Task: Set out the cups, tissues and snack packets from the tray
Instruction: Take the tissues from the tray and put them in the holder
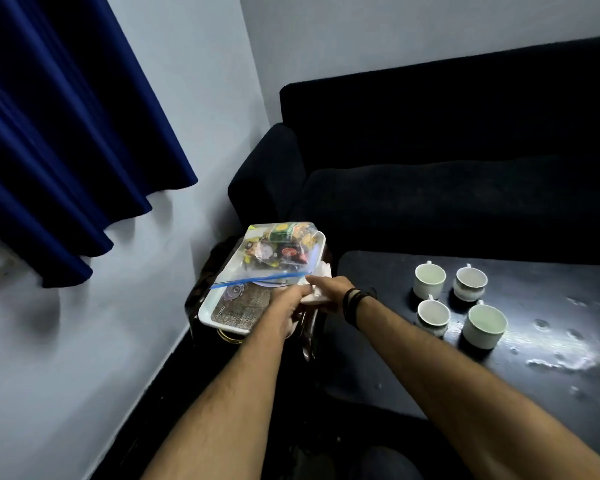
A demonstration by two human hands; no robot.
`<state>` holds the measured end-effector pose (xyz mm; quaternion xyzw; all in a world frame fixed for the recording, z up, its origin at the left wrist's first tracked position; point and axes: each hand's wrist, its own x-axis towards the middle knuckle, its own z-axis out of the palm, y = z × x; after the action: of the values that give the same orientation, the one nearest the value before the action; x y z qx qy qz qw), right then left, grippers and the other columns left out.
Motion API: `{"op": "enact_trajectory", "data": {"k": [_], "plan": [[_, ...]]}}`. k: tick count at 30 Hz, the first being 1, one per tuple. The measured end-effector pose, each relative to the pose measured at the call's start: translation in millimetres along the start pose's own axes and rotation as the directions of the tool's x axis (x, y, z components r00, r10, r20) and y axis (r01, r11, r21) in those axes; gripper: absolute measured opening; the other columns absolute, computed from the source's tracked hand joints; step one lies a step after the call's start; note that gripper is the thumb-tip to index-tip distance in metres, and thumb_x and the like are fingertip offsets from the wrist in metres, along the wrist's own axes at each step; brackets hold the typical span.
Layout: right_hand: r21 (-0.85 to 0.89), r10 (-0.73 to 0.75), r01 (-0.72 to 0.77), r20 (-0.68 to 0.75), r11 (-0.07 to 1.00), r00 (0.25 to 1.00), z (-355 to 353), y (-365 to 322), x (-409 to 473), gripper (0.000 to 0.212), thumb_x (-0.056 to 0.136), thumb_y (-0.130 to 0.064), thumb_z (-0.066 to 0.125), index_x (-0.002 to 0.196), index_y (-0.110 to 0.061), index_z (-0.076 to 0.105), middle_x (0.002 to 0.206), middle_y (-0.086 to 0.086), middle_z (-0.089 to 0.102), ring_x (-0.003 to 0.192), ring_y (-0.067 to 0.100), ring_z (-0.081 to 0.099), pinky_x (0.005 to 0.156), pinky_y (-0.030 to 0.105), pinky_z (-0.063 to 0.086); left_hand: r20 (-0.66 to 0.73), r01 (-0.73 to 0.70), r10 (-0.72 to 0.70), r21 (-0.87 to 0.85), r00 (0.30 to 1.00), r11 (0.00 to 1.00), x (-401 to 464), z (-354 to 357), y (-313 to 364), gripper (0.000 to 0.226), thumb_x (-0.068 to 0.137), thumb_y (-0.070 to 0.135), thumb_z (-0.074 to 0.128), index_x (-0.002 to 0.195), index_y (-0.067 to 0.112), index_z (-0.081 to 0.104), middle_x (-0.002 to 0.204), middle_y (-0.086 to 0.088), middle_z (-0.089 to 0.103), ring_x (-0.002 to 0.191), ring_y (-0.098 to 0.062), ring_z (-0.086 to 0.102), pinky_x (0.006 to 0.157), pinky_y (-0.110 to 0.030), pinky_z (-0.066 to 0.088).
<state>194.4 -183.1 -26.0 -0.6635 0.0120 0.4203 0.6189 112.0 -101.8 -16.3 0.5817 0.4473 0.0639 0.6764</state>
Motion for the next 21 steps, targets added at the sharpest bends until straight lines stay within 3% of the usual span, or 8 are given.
{"op": "enact_trajectory", "data": {"k": [4,7,10,12,14,17,19,21], "plan": [[-0.214,-0.089,0.07,-0.082,0.974,0.993,-42.1,-15.5,-28.7,0.039,0.081,-0.002,0.064,0.119,0.005,0.062,0.105,0.016,0.064,0.093,0.029,0.062,0.079,0.035,0.052,0.054,-0.009,0.001,0.147,0.999,0.989,-30.3,26.2,1.4,0.027,0.079,0.024,0.073,0.101,0.008,0.071,0.072,-0.005,0.067,0.045,-0.011,0.058,0.041,-0.018,0.038],[-0.338,-0.105,0.104,0.016,0.935,0.994,-88.4,-25.3,-59.8,0.036,0.079,0.003,0.06,0.115,-0.001,0.065,0.105,0.016,0.065,0.104,0.037,0.064,0.088,0.045,0.053,0.068,-0.036,0.021,0.217,0.997,0.975,-47.3,49.2,4.4,0.028,0.078,0.039,0.072,0.091,0.015,0.066,0.067,-0.001,0.058,0.054,-0.013,0.044,0.05,-0.024,0.028],[-0.398,-0.101,0.164,0.173,0.903,0.98,-138.6,-32.1,-91.6,0.033,0.078,0.009,0.06,0.105,-0.01,0.065,0.093,0.011,0.065,0.089,0.031,0.063,0.078,0.04,0.053,0.112,-0.112,0.098,0.134,0.989,0.985,-61.3,78.9,10.9,0.02,0.079,0.031,0.075,0.083,0.015,0.063,0.071,-0.003,0.06,0.057,-0.013,0.05,0.053,-0.025,0.036],[-0.469,-0.141,0.206,0.169,0.859,0.975,-173.0,-36.1,-109.3,0.029,0.076,0.006,0.068,0.1,-0.012,0.067,0.084,0.007,0.064,0.079,0.023,0.059,0.071,0.035,0.05,0.152,-0.163,0.156,0.029,0.976,0.986,-70.9,102.4,15.1,0.011,0.079,0.011,0.075,0.078,0.011,0.064,0.078,-0.011,0.066,0.063,-0.019,0.061,0.06,-0.029,0.05],[-0.44,-0.244,0.241,0.051,0.865,0.968,-211.9,-36.9,-124.9,0.031,0.072,0.001,0.077,0.1,-0.01,0.071,0.083,0.003,0.065,0.075,0.017,0.06,0.067,0.028,0.051,0.186,-0.198,0.192,0.013,0.963,0.98,-79.7,131.7,16.2,0.013,0.077,-0.001,0.074,0.072,0.007,0.064,0.079,-0.017,0.067,0.066,-0.024,0.063,0.069,-0.035,0.055],[-0.2,-0.29,0.258,-0.153,0.945,0.945,-272.2,-27.7,-145.1,0.037,0.067,0.004,0.081,0.099,-0.009,0.071,0.084,0.004,0.068,0.075,0.017,0.064,0.061,0.026,0.055,0.193,-0.232,0.228,-0.002,0.954,0.973,-97.8,184.3,13.1,0.013,0.078,-0.002,0.074,0.08,0.003,0.062,0.086,-0.019,0.066,0.076,-0.025,0.062,0.075,-0.038,0.054],[-0.083,-0.254,0.241,-0.246,0.967,0.935,-310.2,-17.7,-160.0,0.029,0.068,0.006,0.08,0.091,-0.009,0.069,0.082,0.005,0.067,0.072,0.017,0.066,0.057,0.026,0.057,0.224,-0.205,0.201,-0.005,0.954,0.979,-108.7,223.4,4.0,0.014,0.08,0.001,0.073,0.088,0.003,0.062,0.085,-0.017,0.066,0.075,-0.025,0.061,0.065,-0.034,0.053],[-0.054,-0.239,0.237,-0.376,0.97,0.895,-347.2,-12.8,-174.0,0.022,0.071,0.007,0.078,0.075,-0.01,0.065,0.075,0.005,0.065,0.064,0.016,0.063,0.047,0.024,0.054,0.288,-0.185,0.154,0.084,0.945,0.979,-118.8,255.8,-5.8,0.013,0.082,0.007,0.073,0.08,0.009,0.06,0.069,-0.008,0.067,0.057,-0.017,0.061,0.046,-0.02,0.047]]}}
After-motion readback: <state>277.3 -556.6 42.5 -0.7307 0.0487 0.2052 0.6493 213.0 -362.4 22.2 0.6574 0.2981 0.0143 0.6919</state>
